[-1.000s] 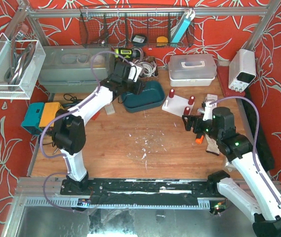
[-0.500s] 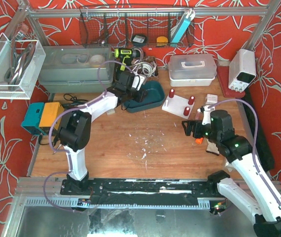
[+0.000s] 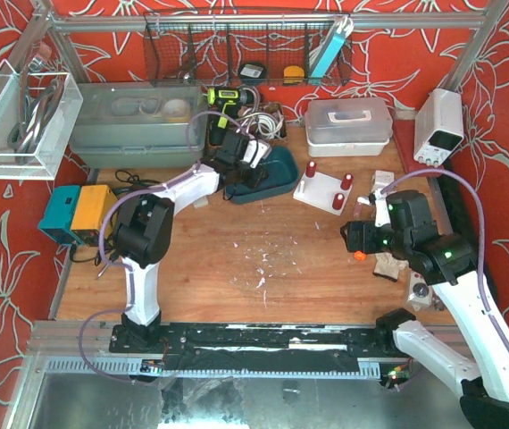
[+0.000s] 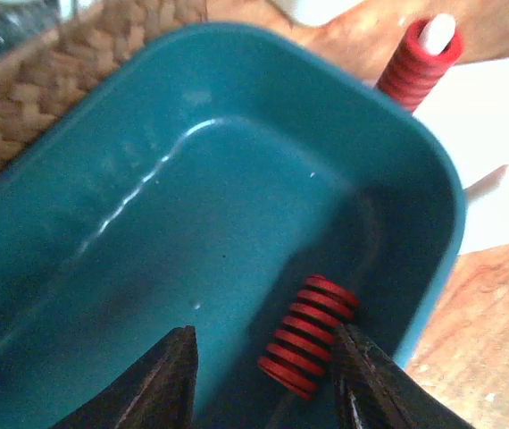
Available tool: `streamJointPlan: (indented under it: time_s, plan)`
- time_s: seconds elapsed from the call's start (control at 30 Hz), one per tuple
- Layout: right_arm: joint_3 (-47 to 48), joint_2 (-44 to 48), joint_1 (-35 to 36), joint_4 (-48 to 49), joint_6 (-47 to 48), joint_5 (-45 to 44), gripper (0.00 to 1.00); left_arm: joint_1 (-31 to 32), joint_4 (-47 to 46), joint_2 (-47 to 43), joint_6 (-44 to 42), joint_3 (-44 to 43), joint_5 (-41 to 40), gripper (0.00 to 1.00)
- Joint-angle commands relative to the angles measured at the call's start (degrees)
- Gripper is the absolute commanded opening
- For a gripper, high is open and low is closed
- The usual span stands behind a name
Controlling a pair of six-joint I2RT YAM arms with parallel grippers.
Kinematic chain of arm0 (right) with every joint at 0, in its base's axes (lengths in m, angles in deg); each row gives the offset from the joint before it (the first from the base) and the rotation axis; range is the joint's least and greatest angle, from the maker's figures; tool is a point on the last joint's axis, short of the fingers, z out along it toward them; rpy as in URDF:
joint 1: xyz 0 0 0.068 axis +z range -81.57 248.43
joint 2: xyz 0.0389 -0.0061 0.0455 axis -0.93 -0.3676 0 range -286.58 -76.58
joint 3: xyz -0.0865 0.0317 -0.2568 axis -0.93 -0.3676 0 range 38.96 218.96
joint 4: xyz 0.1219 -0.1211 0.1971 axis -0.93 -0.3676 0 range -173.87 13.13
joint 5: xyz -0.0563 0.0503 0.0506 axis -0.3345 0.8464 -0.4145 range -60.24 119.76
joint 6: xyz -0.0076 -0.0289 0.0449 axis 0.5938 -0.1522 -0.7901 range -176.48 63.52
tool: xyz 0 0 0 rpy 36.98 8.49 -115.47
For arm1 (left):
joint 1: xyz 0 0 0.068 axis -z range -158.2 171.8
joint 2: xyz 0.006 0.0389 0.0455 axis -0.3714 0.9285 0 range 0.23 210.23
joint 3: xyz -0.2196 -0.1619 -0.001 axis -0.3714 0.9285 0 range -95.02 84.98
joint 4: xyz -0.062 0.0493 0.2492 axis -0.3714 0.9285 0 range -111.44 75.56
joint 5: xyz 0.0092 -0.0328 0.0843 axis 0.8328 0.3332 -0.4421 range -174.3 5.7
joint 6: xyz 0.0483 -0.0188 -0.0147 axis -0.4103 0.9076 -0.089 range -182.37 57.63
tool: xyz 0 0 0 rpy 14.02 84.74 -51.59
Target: Install the large spring
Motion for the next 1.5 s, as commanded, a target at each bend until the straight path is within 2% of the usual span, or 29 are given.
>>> streamJointPlan:
  time_s: [0.0, 0.2, 0.37, 0.57, 0.77, 0.83, 1.03, 1.23, 1.37, 1.47]
  plan:
    - [2.5, -0.9, 0.1, -9.3, 0.7, -0.6, 0.99, -0.2, 5.4, 5.9, -4.6, -4.5, 0.2, 0.44]
    - [6.2, -4.7, 0.2, -11.6, 2.2, -1.8, 0.99, -2.2, 5.1, 10.5, -2.8, -7.3, -0.1, 0.42]
    - [7.3, -7.4, 0.2, -11.3, 2.7, -1.6, 0.99, -4.1, 9.8, 14.3, -3.3, -11.6, -9.1, 0.41]
    - [7.6, -8.9, 0.2, -10.7, 2.0, -2.0, 0.99, -4.6, 10.3, 10.7, 0.0, -6.4, -14.0, 0.41]
    - [8.8, -11.0, 0.2, -10.0, 1.8, -1.9, 0.99, -4.7, 8.5, 4.9, -1.7, -0.4, -4.1, 0.41]
    - [9.4, -11.6, 0.2, -10.3, 1.9, -1.6, 0.99, -4.8, 8.0, 4.3, -4.5, -1.1, 1.6, 0.43]
    - [11.2, -12.7, 0.2, -11.5, 2.5, -1.0, 0.99, -4.9, 10.3, 5.9, -5.9, -8.1, 9.5, 0.48]
    - [12.7, -13.8, 0.2, -12.3, 2.6, -1.1, 0.99, -4.8, 11.2, 5.6, -8.7, -7.1, 21.7, 0.57]
    - [13.0, -14.8, 0.2, -12.2, 2.1, -0.8, 0.99, -4.6, 9.8, 5.1, -10.8, -5.4, 23.3, 0.62]
    - [13.2, -15.2, 0.2, -12.5, 2.2, -0.9, 0.99, -3.6, 9.4, 4.7, -12.7, -3.9, 21.7, 0.63]
